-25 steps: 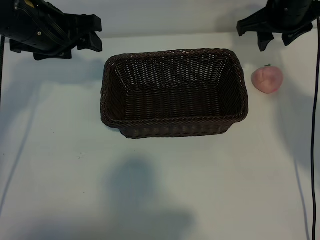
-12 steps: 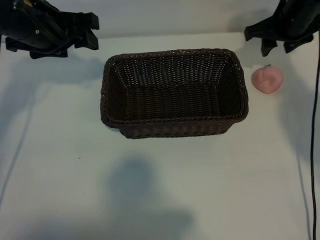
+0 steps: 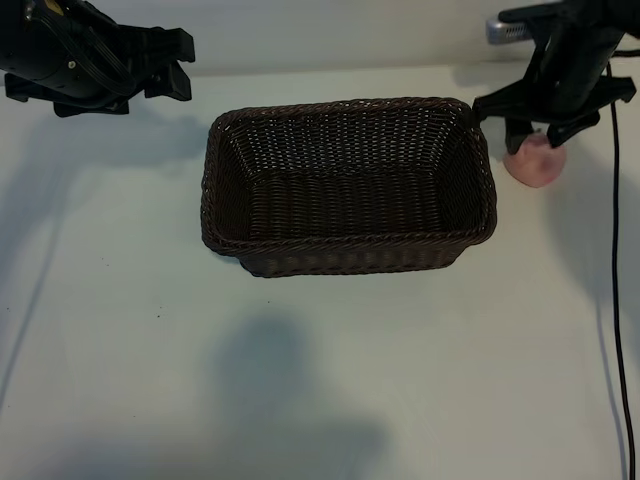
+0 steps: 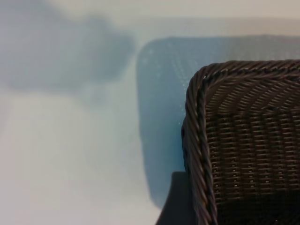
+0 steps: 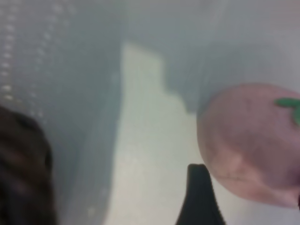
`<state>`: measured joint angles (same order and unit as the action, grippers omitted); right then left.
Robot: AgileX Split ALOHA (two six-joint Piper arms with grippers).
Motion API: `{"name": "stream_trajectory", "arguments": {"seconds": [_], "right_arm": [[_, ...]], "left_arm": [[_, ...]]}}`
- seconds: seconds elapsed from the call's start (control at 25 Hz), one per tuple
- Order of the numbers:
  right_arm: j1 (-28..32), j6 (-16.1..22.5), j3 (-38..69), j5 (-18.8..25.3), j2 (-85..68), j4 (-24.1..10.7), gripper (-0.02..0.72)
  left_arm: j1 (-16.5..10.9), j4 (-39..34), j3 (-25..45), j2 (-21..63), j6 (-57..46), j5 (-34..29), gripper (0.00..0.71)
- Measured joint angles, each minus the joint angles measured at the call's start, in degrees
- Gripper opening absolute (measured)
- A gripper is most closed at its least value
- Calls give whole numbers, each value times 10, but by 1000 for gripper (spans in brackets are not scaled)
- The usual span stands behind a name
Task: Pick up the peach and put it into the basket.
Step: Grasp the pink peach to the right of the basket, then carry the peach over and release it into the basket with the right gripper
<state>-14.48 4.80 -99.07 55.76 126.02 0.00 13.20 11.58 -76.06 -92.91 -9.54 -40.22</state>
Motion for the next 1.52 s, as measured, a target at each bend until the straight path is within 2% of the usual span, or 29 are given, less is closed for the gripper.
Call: {"name": "stream_trajectory", "arguments": {"seconds": [0.12, 0.28, 0.36, 0.96, 1.12, 1.24, 1.4, 1.52], "right_arm": [[0, -1, 0, -2, 15, 0, 408], [0, -2, 0, 1, 26, 7, 125], [0, -2, 0, 4, 26, 7, 55], [2, -6, 0, 54, -137, -12, 40], [1, -7, 0, 73, -166, 9, 40], [-10, -9, 0, 81, -180, 38, 40], [-57, -10, 0, 76, -184, 76, 40], [-108, -10, 0, 57, -180, 83, 40]], "left_arm": [[0, 0, 0, 0, 1, 0, 595], [0, 0, 0, 0, 1, 0, 595], [0, 0, 0, 0, 1, 0, 594], [0, -2, 0, 0, 1, 0, 593], [0, -2, 0, 0, 1, 0, 593], [0, -2, 0, 0, 1, 0, 593], [0, -2, 0, 0, 1, 0, 593], [0, -2, 0, 0, 1, 0, 593]]}}
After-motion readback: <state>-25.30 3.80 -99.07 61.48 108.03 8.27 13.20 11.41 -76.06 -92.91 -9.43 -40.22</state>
